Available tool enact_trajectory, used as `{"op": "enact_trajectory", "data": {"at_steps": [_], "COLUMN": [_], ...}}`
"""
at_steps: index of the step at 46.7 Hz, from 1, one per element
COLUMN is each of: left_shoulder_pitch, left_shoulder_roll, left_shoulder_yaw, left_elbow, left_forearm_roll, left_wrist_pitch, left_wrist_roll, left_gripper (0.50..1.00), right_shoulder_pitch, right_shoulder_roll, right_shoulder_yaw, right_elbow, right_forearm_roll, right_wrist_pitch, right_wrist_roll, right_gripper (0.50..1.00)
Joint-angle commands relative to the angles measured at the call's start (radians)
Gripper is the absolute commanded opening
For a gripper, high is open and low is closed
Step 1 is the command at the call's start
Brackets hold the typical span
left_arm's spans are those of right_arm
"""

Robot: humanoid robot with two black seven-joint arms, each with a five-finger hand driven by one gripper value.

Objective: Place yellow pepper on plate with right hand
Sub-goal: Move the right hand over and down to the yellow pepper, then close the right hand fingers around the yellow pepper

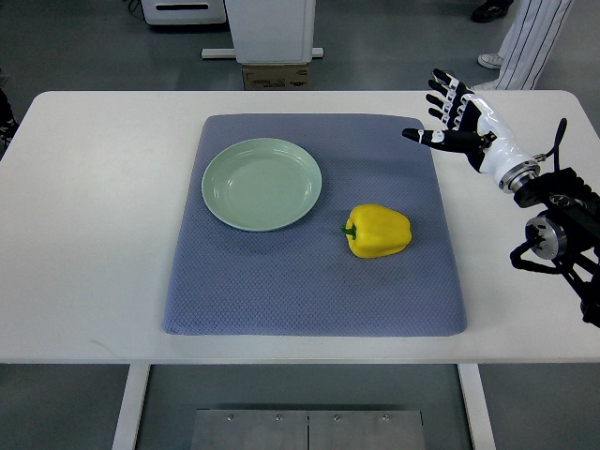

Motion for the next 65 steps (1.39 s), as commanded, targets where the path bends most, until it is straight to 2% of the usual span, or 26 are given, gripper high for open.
{"op": "enact_trajectory", "data": {"at_steps": [1,14,27,33,52,65], "left_shoulder_pitch": [0.0,0.0,0.0,0.0,0.0,0.0], "left_shoulder_roll": [0.0,0.0,0.0,0.0,0.0,0.0], "left_shoulder_yaw": [0.0,0.0,0.0,0.0,0.0,0.0], "left_elbow": [0.001,0.001,0.001,-0.001,-0.001,-0.001], "left_forearm_roll": [0.0,0.0,0.0,0.0,0.0,0.0], "left_wrist_pitch": [0.0,0.0,0.0,0.0,0.0,0.0], "left_wrist_roll": [0.0,0.0,0.0,0.0,0.0,0.0], "left_gripper": [1.0,1.0,1.0,1.0,1.0,1.0], "right_shoulder_pitch": [0.016,0.039,0.079,0.079,0.079,0.069], "right_shoulder_roll": [-0.036,-0.072,-0.167,-0.173,-0.176,-0.168], "right_shoulder_yaw": [-0.052,-0.113,-0.225,-0.251,-0.36,-0.386], "right_elbow": [0.026,0.037,0.215,0.244,0.25,0.211], "right_forearm_roll": [-0.009,-0.195,-0.25,-0.325,-0.454,-0.462], "right_wrist_pitch": [0.015,0.069,0.075,0.075,0.066,0.043], "right_wrist_roll": [0.017,0.086,0.097,0.097,0.114,0.114], "right_gripper": [0.995,0.993,0.993,0.993,0.989,0.987]}}
